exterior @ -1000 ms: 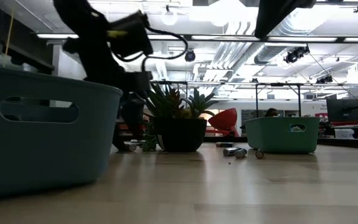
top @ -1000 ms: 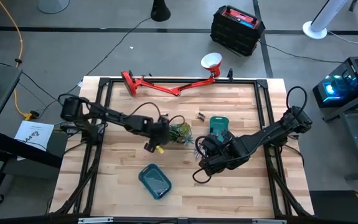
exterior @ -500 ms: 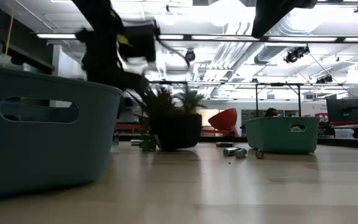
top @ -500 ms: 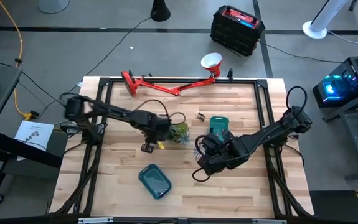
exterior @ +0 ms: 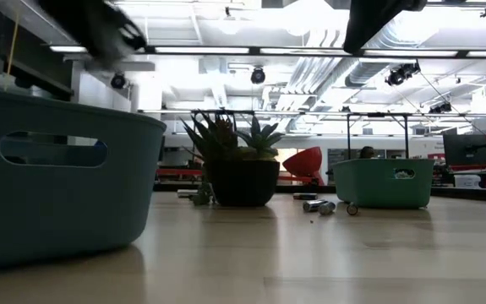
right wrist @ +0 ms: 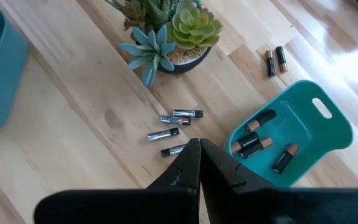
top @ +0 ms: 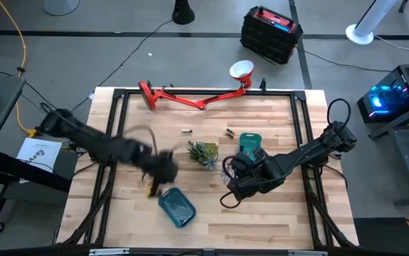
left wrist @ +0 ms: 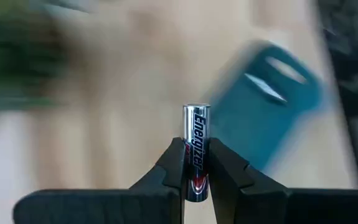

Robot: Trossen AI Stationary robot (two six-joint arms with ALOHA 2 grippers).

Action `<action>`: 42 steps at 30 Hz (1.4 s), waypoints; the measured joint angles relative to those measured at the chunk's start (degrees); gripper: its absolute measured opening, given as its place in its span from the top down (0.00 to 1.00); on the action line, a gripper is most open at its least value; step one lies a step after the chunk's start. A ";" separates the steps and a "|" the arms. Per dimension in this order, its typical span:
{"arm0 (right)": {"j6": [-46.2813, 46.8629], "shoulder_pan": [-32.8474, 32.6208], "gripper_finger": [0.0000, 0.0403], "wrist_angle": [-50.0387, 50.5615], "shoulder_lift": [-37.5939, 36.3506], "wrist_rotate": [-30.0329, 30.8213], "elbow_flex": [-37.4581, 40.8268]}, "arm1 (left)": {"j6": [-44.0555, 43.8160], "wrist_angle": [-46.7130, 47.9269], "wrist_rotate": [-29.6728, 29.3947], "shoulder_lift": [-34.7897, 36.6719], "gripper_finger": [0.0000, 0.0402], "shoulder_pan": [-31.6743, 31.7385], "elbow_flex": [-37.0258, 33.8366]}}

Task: Sort batteries
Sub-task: Put the silver battery into the blue bin

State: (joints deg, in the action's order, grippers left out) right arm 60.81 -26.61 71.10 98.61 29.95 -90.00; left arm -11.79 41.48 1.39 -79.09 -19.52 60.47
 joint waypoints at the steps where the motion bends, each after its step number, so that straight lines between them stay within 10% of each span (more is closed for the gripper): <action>1: -0.58 0.00 1.00 0.20 0.00 0.00 0.00 | -1.34 -0.77 0.33 -1.05 0.93 -2.78 0.00; 10: -2.84 0.00 1.00 1.09 0.00 -0.85 0.00 | -6.29 -16.72 -3.60 -14.23 0.72 -12.73 0.03; 22: -5.58 7.45 0.78 -13.00 0.00 -15.79 10.42 | -16.50 -3.59 5.67 -11.98 0.43 -5.06 4.70; 29: 16.26 11.06 0.61 -25.65 0.02 -19.87 24.50 | -24.75 -3.61 -9.41 -1.23 0.45 -7.60 4.70; 42: 32.19 12.63 0.63 -40.16 0.02 -21.29 34.16 | -29.69 -3.11 -22.68 5.65 0.45 -8.03 4.70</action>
State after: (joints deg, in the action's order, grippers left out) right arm 93.00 -13.98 30.94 98.63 8.67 -55.83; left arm -41.47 38.37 -21.29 -73.43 -27.55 65.17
